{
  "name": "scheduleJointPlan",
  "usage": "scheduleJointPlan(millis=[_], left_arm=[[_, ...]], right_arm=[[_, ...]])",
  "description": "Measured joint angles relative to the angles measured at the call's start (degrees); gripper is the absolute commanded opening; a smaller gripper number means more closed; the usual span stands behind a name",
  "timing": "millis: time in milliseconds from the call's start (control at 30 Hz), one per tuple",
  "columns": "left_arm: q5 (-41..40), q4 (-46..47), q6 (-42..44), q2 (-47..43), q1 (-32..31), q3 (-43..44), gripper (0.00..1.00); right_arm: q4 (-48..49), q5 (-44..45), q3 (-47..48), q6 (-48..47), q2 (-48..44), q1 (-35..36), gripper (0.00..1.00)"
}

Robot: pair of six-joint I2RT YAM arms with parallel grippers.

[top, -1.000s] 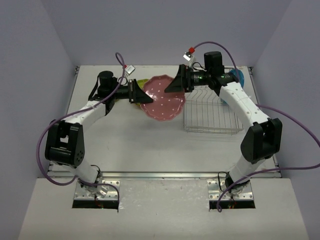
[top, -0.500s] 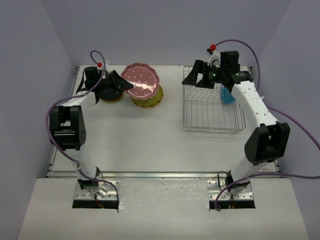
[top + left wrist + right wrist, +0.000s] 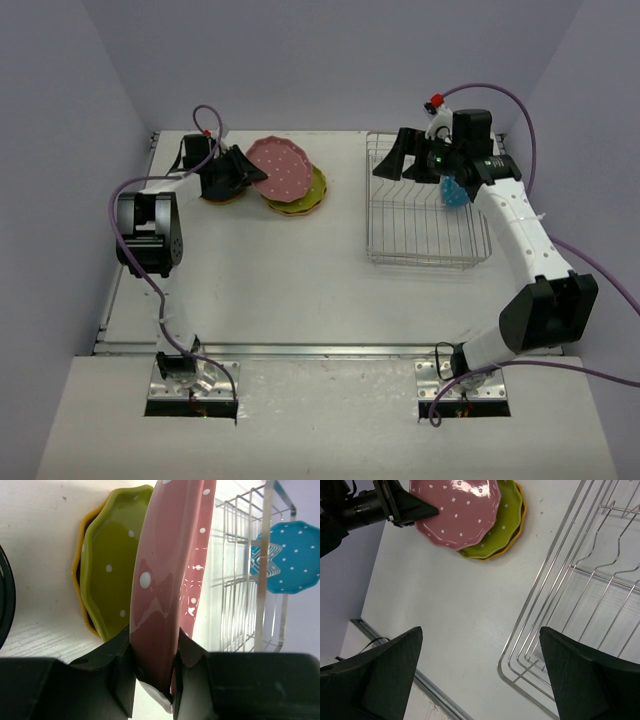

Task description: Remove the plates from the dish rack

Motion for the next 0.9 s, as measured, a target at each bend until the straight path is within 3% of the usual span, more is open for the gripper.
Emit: scheduleJointPlan(millis=[233,333,500,700,900], left_arm=[[-1.8,-2.96,2.44,2.67,-1.83,1.61,0.03],[-1.98,-3.34,3.16,2.71,-2.17,1.85,0.14],[-2.48,-3.89,4.1,2.71,-3.36,2.14,0.48],[-4.7,-6.5,6.87,2.59,-3.98,2.55,0.76],[-13.13,-8.87,9.98,-0.87,-5.34,2.51,0.85]], right_arm=[[0.13,-0.08,-2.17,0.01,-0.25,-0.24,0.99],[0.34,-0.2,-2.2,0.03,-0.27,-0.24,0.99],[0.34,-0.42,-2.2,0.05,-0.3,-0.24,0.99],[0.34,-0.76,-2.2,0.05,-0.3,-0.24,0.99],[0.78,-0.77,-2.92,0.07,-0.94,-0.24,0.99]])
